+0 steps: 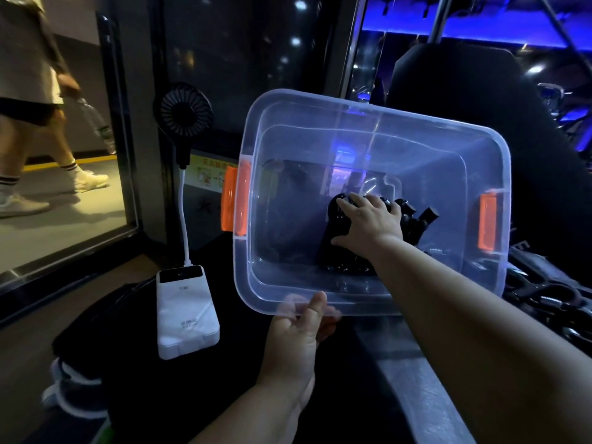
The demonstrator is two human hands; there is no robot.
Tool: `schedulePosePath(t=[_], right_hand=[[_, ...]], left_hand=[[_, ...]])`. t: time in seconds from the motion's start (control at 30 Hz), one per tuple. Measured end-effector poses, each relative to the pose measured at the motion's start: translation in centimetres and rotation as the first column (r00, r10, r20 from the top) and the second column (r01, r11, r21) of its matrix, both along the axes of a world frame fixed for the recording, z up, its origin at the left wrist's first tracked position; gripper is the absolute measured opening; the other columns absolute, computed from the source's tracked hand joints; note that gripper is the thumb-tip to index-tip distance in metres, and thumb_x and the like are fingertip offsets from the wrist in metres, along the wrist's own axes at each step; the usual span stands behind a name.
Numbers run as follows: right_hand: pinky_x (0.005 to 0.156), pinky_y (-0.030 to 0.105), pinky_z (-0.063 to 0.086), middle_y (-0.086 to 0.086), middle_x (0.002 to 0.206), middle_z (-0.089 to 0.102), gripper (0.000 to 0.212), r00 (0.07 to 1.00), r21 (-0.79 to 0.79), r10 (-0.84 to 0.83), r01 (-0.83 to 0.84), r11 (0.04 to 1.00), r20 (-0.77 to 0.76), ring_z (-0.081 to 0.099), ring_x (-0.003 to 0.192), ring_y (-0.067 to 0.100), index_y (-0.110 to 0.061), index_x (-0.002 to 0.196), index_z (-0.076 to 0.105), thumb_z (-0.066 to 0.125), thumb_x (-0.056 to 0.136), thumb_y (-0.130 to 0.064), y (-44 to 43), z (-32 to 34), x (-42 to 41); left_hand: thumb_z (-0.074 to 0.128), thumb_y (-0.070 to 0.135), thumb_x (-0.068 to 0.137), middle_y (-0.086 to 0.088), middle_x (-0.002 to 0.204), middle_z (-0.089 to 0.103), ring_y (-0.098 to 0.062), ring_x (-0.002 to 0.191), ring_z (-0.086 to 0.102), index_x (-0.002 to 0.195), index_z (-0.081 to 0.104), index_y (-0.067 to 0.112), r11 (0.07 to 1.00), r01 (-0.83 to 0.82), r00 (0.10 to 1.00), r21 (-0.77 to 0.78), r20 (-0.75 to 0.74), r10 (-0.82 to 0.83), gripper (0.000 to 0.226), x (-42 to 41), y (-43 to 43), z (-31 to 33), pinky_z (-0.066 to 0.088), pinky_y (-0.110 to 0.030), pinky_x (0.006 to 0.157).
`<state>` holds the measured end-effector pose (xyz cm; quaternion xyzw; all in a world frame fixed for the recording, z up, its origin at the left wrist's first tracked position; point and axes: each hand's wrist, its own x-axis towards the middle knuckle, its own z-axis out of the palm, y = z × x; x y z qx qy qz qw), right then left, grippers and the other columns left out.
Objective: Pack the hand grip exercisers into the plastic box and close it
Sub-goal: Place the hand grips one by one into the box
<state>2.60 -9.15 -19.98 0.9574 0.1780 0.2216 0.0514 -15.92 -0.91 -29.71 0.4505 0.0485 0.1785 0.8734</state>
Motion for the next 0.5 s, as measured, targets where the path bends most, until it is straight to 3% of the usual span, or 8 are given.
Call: schedulePosePath(t=[0.33, 0.5], right_hand=[[0.115, 0.054, 0.014, -0.001, 0.153, 0.024, 0.083, 1.0, 0.0, -0.01, 0.01, 1.0, -0.018, 0.022, 0.14, 0.026, -0.046, 0.145, 0.026, 0.062, 0.073, -0.07, -0.2, 0.0, -0.1], [0.117, 0.052, 0.01, 0.002, 0.153, 0.023, 0.081, 0.999, 0.097, 0.011, -0.007, 0.995, -0.036, 0.02, 0.141, 0.026, -0.047, 0.144, 0.025, 0.057, 0.074, -0.073, -1.2, 0.7, -0.9]], left_hand=[[0.059, 0.026, 0.085, -0.008, 0.073, 0.07, -0.011, 0.07, 0.066, 0.086, 0.055, 0.006, 0.999, -0.008, 0.999, 0.033, -0.044, 0.01, 0.021, 0.1, 0.1, 0.1, 0.048, -0.021, 0.066], [0.058, 0.024, 0.086, -0.007, 0.071, 0.069, -0.01, 0.068, 0.067, 0.086, 0.054, 0.006, 0.999, -0.017, 0.999, 0.036, -0.045, 0.019, 0.019, 0.0, 0.0, 0.4, 0.048, -0.022, 0.068]])
